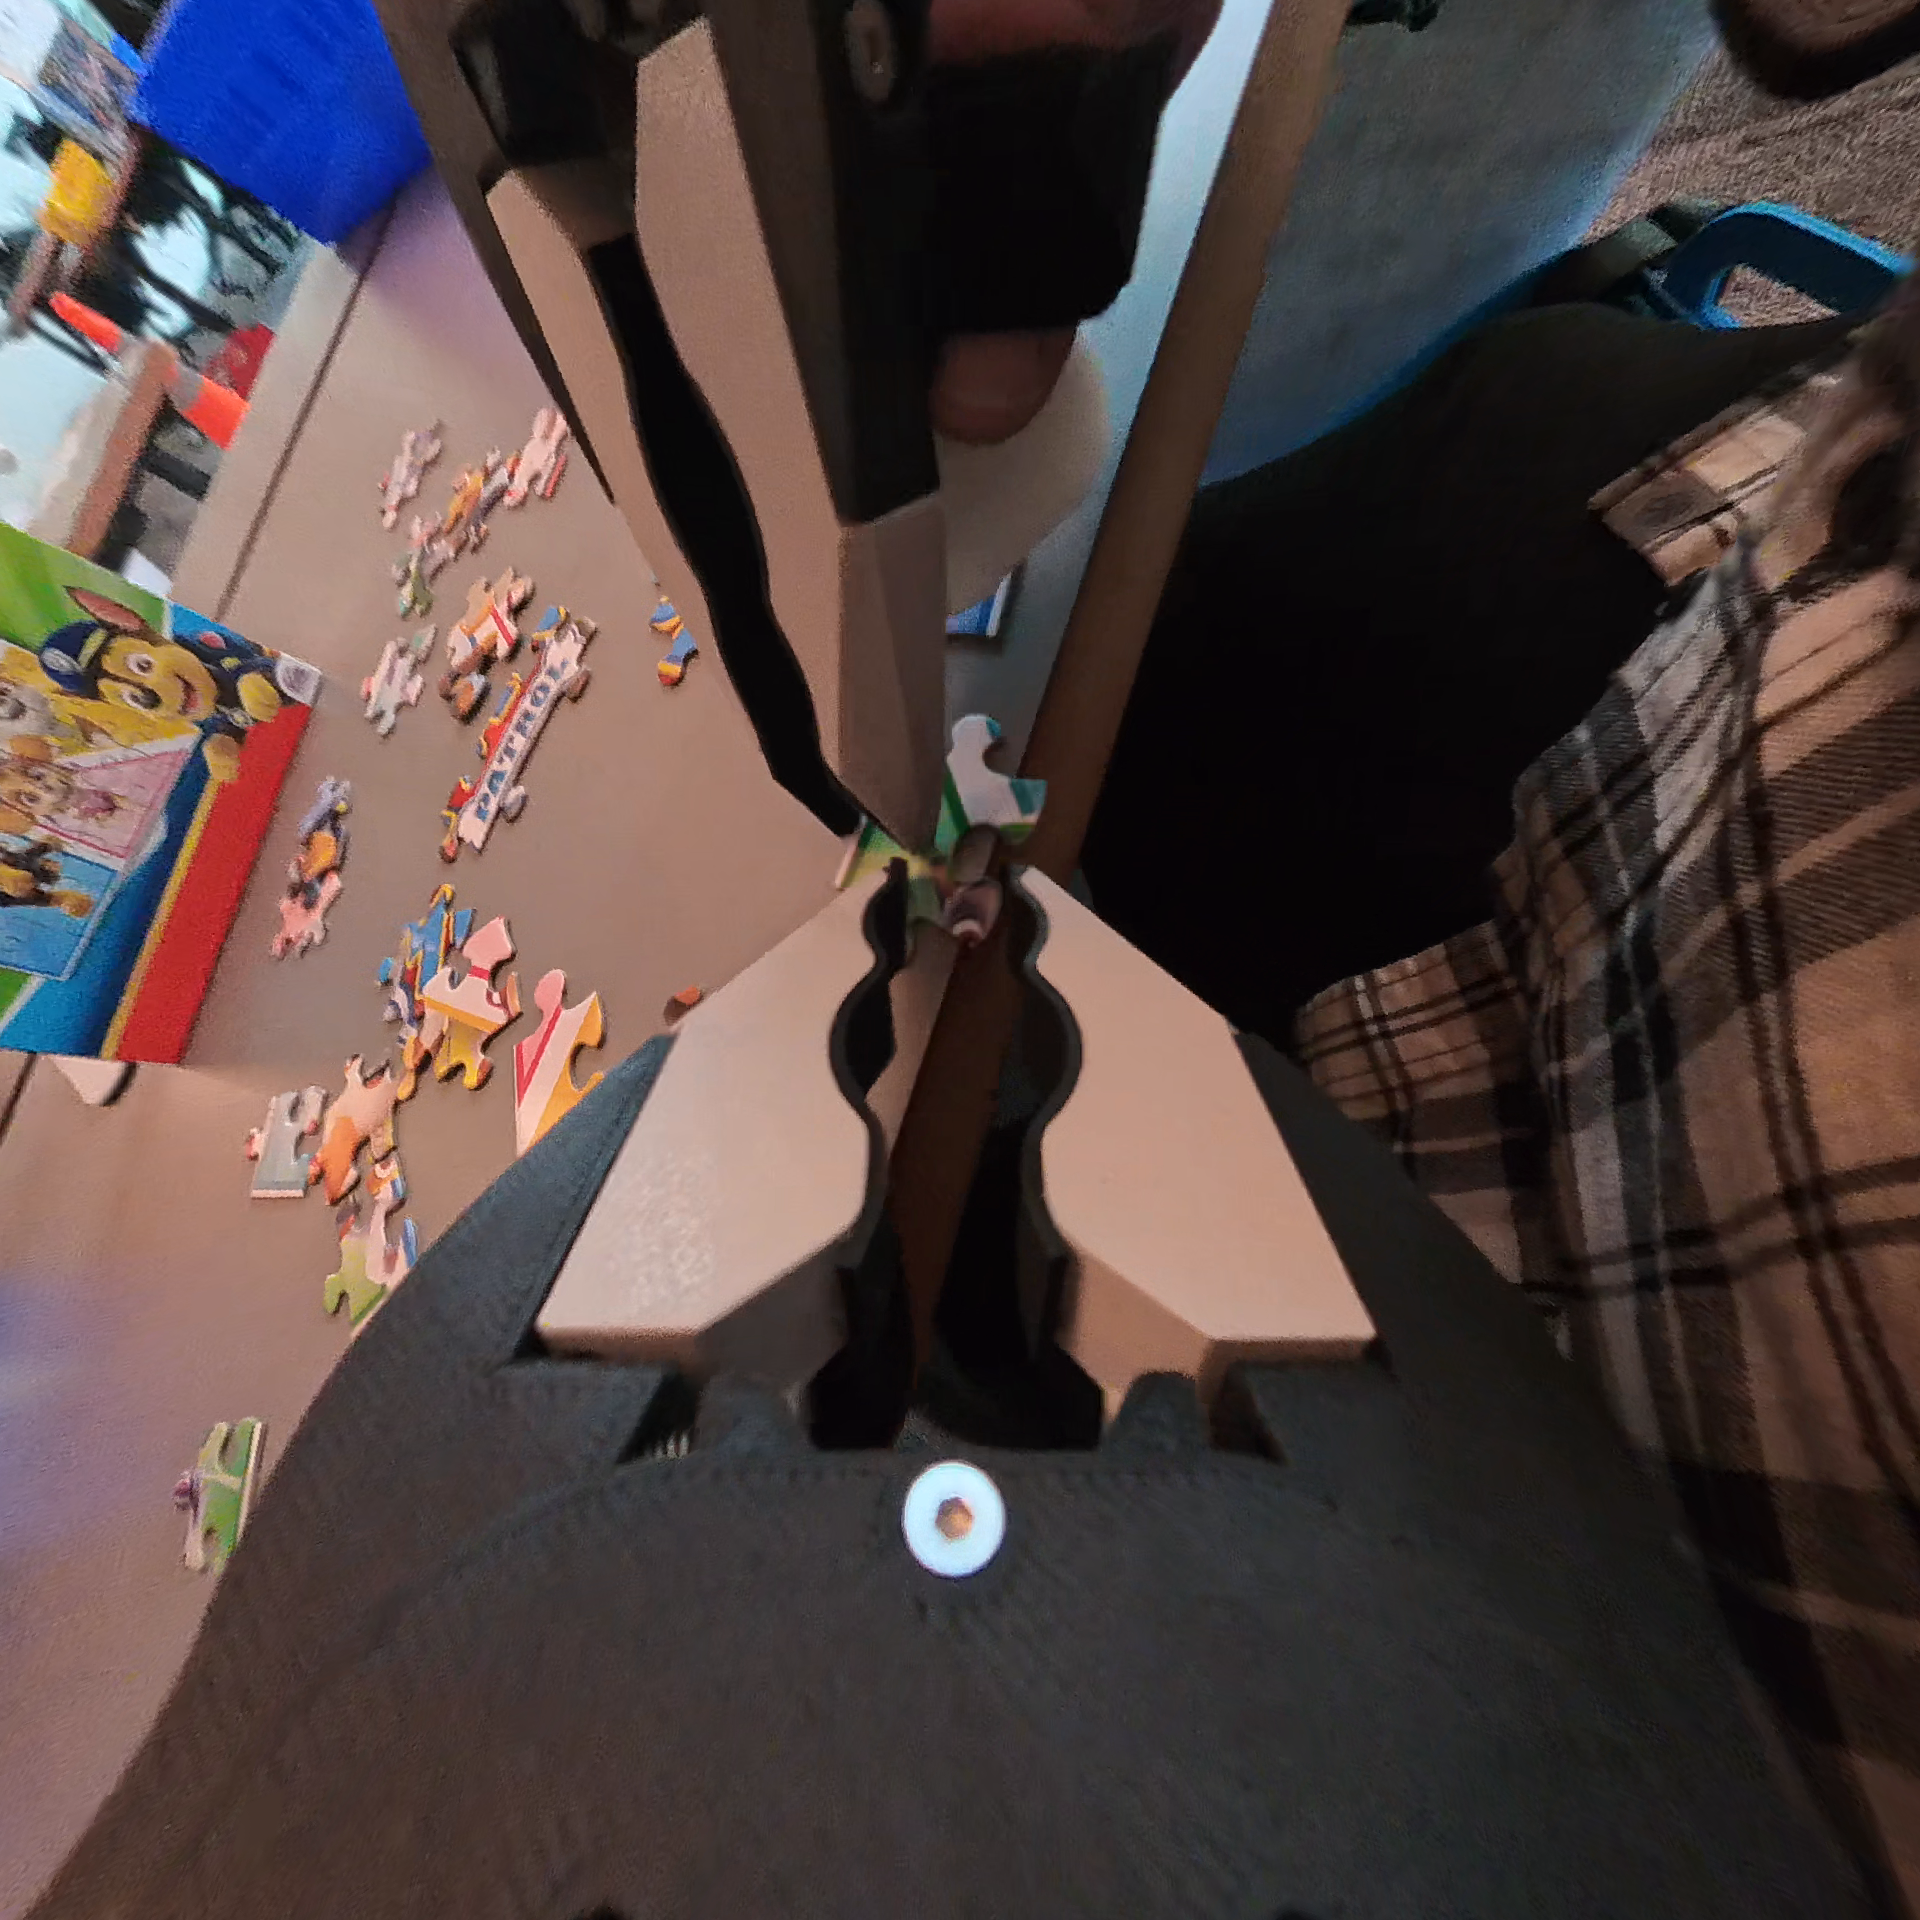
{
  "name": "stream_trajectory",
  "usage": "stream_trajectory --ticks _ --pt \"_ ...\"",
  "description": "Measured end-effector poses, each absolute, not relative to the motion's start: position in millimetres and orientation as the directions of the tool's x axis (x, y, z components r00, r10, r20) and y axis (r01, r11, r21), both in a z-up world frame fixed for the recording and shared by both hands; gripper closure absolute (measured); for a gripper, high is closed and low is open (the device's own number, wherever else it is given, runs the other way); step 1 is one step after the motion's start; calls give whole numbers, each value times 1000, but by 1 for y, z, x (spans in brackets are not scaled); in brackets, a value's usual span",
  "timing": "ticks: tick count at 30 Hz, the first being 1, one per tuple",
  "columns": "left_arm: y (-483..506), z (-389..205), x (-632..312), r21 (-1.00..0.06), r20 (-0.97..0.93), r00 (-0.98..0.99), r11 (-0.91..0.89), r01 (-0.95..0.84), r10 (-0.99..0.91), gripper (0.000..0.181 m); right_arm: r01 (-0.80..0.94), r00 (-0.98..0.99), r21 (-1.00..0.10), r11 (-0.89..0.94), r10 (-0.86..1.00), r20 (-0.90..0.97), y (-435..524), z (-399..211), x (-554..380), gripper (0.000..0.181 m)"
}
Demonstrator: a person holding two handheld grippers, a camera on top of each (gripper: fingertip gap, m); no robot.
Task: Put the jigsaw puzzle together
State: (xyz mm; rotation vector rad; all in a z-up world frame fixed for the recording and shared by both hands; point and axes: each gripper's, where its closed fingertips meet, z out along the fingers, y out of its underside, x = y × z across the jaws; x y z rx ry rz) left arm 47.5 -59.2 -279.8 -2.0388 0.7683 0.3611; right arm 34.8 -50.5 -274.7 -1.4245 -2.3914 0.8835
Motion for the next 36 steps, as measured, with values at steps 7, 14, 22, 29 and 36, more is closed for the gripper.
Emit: stream_trajectory --ticks 7,14,22,29,36 --pt "-64 -269 50 -693 -546 770 -339 -636 -330 175 712 -508 -634 302 845 -167 -57 -269 39 170" --pt "-64 -259 48 -749 -502 801 -299 -592 -327 179 685 -512 -677 269 839 -184 -54 -259 41 168" --pt "-65 -241 53 -851 -369 860 -244 -466 -353 181 586 -553 -771 249 819 -155 -47 -235 41 158" --pt "-68 -220 52 -899 -304 867 -182 -398 -394 181 485 -587 -861 151 786 -192 -47 -211 41 155" --pt "-72 -208 45 -675 -668 677 -131 -726 -309 181 407 -613 -902 145 776 -151 -46 -193 44 157"
